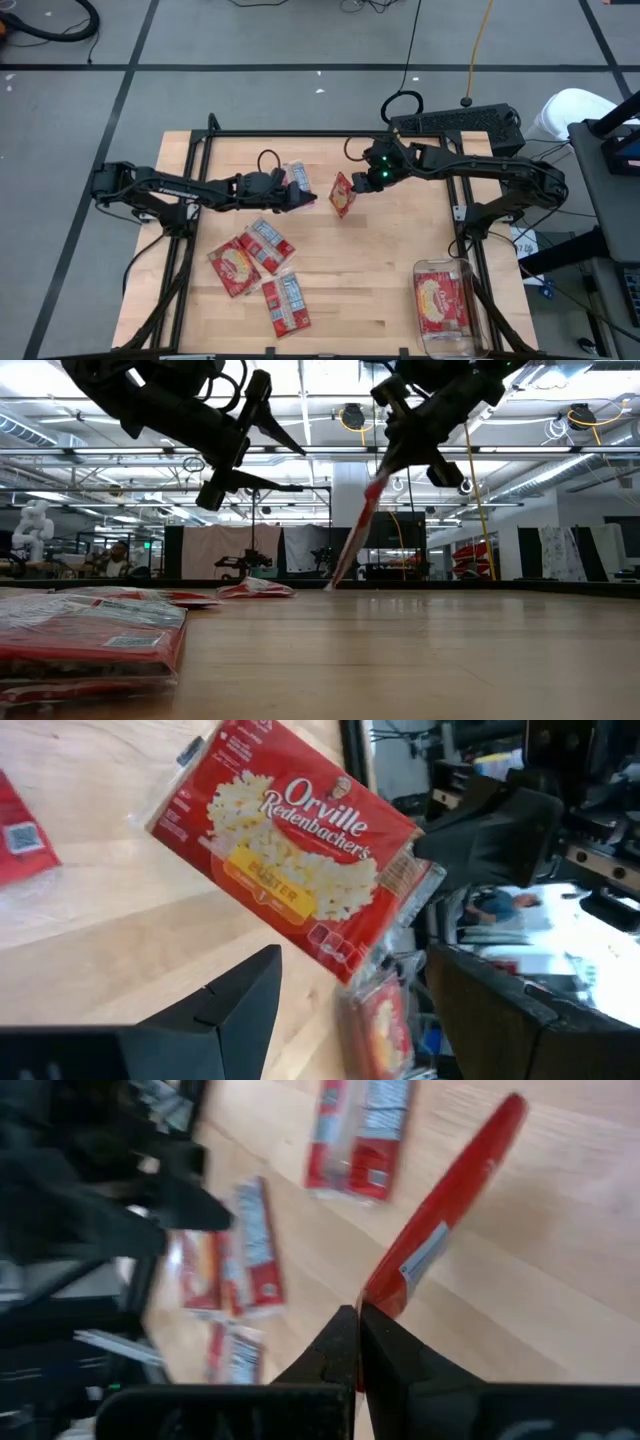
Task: Sort popcorn bags into baskets
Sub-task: Put the popcorn bag into the transparent bin
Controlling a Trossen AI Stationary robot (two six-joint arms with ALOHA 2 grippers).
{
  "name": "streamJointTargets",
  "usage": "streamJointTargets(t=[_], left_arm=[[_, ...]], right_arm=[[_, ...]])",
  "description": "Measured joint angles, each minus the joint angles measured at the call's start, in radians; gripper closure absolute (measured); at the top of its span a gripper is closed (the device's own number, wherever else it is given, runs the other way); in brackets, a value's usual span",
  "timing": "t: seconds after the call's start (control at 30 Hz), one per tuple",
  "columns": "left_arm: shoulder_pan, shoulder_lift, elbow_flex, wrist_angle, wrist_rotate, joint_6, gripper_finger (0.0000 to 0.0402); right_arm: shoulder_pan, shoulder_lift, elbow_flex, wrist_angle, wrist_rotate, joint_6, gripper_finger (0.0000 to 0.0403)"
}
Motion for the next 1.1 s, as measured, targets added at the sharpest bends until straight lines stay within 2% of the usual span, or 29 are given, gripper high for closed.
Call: streamJointTargets(t=[0.33, 0.73, 0.93, 1.1], left_arm=[[-0.05, 0.0, -0.018, 0.142, -0.078, -0.065, 0.0151], [-0.068, 0.0, -0.018, 0.393, -0.252, -0.163, 0.0151], [-0.047, 0.014, -0.018, 0.552, -0.315, -0.199, 0.0151], [-0.043, 0.014, -0.001, 0.564, -0.354, -0.214, 0.0151]], right_arm=[[-0.003, -0.076, 0.0, 0.127, 0.009, 0.086, 0.0403], [-0.003, -0.226, 0.0, 0.306, 0.163, 0.177, 0.0403], [-0.002, -0.271, 0.0, 0.459, 0.241, 0.194, 0.0403], [-0.002, -0.28, 0.0, 0.563, 0.265, 0.205, 0.0403]])
